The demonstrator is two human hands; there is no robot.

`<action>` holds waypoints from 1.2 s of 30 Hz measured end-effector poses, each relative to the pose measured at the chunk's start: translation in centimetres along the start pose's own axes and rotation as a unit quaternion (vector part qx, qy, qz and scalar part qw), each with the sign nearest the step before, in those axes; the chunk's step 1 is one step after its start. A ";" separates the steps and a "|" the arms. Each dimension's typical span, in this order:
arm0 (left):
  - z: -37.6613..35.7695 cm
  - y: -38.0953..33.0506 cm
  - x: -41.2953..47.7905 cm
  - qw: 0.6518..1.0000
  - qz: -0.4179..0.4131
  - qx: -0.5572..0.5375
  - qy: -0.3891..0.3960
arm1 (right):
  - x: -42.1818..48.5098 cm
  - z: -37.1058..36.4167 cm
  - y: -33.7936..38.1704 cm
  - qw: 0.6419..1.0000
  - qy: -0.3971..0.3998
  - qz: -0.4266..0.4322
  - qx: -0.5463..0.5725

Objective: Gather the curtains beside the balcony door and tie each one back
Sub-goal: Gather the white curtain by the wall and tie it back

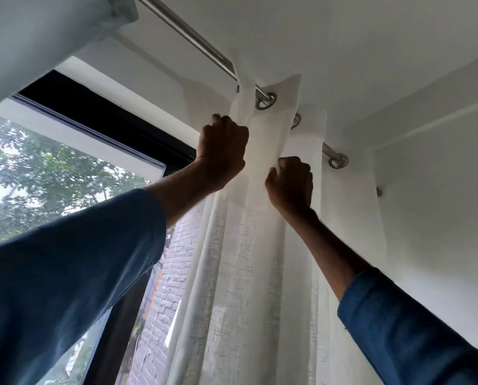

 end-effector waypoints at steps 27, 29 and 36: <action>4.9 6.2 -3.4 0.996 -0.062 -0.062 -0.030 | -4.3 0.3 11.6 0.979 0.032 0.094 0.181; 5.0 4.7 -4.3 0.994 -0.082 -0.061 -0.039 | -5.1 0.6 10.5 0.981 0.023 0.105 0.161; 5.0 1.6 -7.0 0.985 -0.105 -0.108 -0.082 | -7.3 1.8 8.1 0.978 -0.009 0.118 0.170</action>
Point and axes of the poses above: each hand's wrist, its own x-axis towards the middle knuckle, its own z-axis out of the back of the hand, y = z × x, the point moved 9 cm from there along x, towards the middle knuckle, and after that the axes turned 8 degrees about -z, right-handed, at the moved point
